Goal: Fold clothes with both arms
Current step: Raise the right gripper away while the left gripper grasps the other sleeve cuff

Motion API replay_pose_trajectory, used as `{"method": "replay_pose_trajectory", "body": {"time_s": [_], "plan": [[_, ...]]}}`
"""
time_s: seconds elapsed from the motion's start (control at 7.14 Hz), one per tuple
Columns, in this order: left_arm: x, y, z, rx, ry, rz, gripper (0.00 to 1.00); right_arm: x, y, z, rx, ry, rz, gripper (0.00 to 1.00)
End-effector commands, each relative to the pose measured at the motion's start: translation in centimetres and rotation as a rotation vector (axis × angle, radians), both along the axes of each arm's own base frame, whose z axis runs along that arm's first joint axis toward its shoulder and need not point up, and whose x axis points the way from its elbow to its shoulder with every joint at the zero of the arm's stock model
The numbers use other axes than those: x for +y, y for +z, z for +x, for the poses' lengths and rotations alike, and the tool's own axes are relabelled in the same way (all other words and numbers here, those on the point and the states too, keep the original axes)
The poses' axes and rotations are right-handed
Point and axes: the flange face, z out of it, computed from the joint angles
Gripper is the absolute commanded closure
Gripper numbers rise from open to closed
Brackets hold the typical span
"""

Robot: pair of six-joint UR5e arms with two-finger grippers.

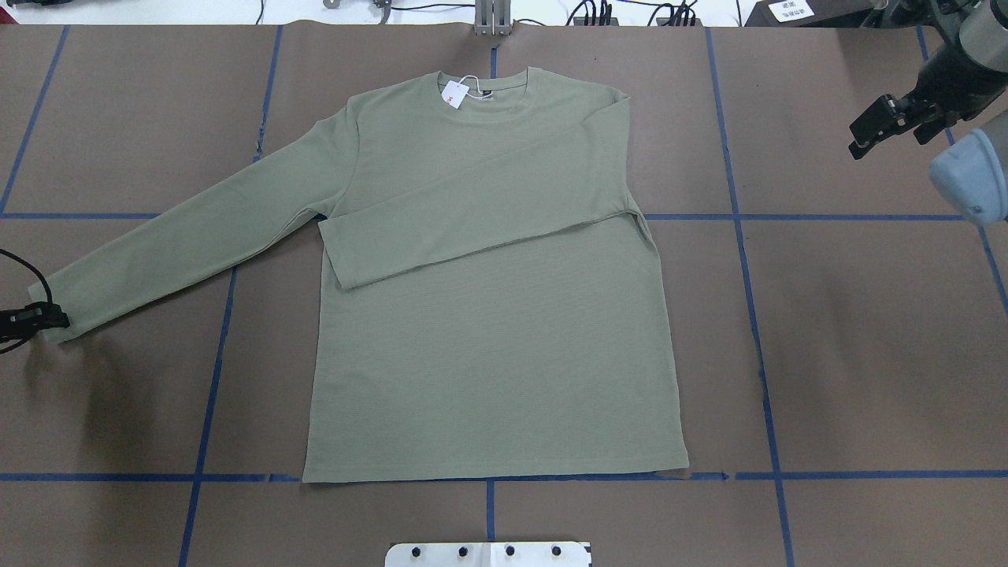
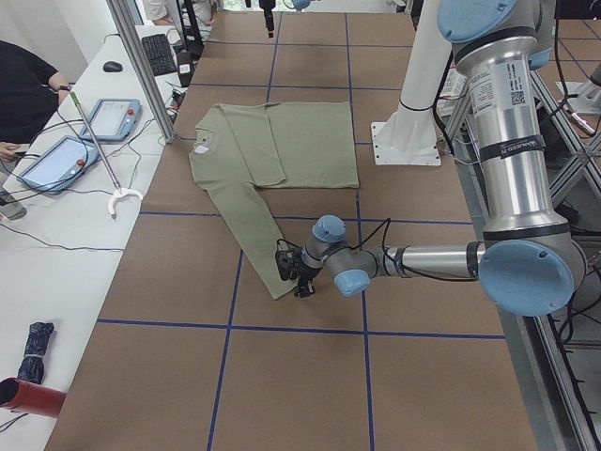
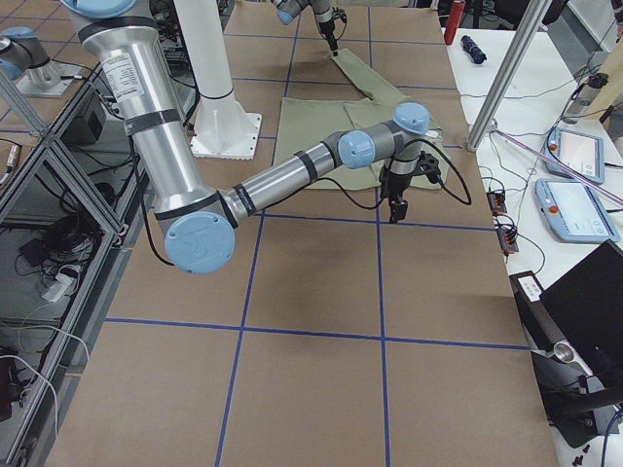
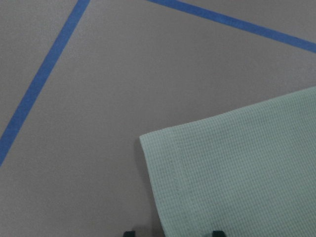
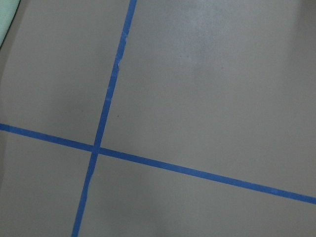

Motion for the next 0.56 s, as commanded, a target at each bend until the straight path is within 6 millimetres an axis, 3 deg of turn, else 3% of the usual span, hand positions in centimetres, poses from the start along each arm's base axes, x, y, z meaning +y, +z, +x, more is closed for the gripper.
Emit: {"method": "replay_pose_trajectory", "body": {"time_s": [0.0, 0.14, 0.42], "plan": [[0.0, -0.5, -0.1, 0.006, -0.001, 0.006, 0.9, 0.1, 0.0, 0.1, -0.005, 0.0, -0.003, 0.0], [-0.1, -0.6, 0.0, 0.008, 0.0, 0.006, 1.0, 0.1, 0.0, 0.1, -0.007, -0.001, -0.004, 0.0], [-0.3, -2.1, 0.2, 0.009, 0.0, 0.005, 1.0, 0.1, 0.1, 0.1, -0.006, -0.001, -0.005, 0.0]]}}
